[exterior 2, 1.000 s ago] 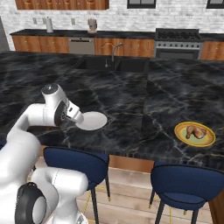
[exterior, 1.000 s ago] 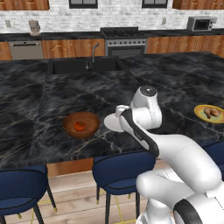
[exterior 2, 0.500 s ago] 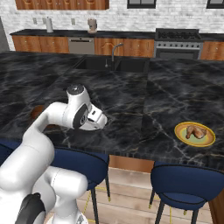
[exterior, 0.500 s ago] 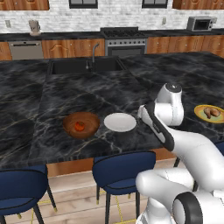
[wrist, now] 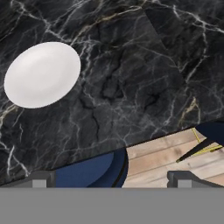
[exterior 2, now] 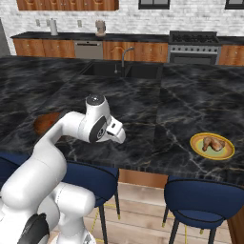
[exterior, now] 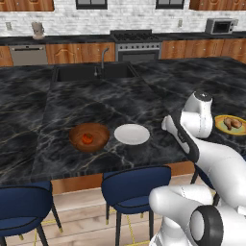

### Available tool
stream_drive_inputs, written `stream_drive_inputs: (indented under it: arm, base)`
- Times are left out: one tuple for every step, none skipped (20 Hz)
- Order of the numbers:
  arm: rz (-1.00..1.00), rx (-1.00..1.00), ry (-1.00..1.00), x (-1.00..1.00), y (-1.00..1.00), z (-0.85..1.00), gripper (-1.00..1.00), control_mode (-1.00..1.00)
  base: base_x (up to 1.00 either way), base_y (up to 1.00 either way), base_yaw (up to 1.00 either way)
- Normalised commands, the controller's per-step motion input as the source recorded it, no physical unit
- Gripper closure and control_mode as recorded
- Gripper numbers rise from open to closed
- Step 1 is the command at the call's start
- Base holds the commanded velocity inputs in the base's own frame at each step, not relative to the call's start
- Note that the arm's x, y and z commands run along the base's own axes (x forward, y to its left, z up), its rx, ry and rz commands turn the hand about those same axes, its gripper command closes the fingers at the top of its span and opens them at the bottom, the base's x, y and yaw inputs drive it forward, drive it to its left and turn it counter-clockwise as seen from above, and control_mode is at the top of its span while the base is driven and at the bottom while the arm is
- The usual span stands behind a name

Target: Pick the chicken drumstick and tomato from their plates and place them in the bowl. Then put the bowl in the fridge.

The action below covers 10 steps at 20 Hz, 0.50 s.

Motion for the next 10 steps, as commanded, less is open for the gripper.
stream_drive_inputs:
  arm:
    - [0.00, 0.00, 0.00, 0.00, 0.00, 0.00, -1.00, -1.00]
    - [0.00, 0.00, 0.00, 0.00, 0.00, 0.00, -1.00, -1.00]
    - [0.00, 0.00, 0.00, 0.00, 0.00, 0.00, -1.00, -1.00]
    - [0.00, 0.00, 0.00, 0.00, 0.00, 0.00, -1.00, -1.00]
    - [0.00, 0.00, 0.00, 0.00, 0.00, 0.00, -1.00, -1.00]
    - [0.00, 0.00, 0.00, 0.00, 0.00, 0.00, -1.00, -1.00]
    - [0.00, 0.00, 0.00, 0.00, 0.00, 0.00, -1.00, -1.00]
    - [0.00, 0.00, 0.00, 0.00, 0.00, 0.00, -1.00, -1.00]
    - [0.00, 0.00, 0.00, 0.00, 0.00, 0.00, -1.00, -1.00]
    - [0.00, 0.00, 0.00, 0.00, 0.00, 0.00, -1.00, 1.00]
  base:
    - [0.00, 0.00, 0.00]
    - [0.00, 0.00, 0.00]
    - [0.00, 0.00, 0.00]
    - [0.00, 0.00, 0.00]
    - [0.00, 0.00, 0.00]
    - [0.00, 0.00, 0.00]
    - [0.00, 0.00, 0.00]
    - [0.00, 0.00, 0.00]
    - [0.00, 0.00, 0.00]
    - [0.00, 0.00, 0.00]
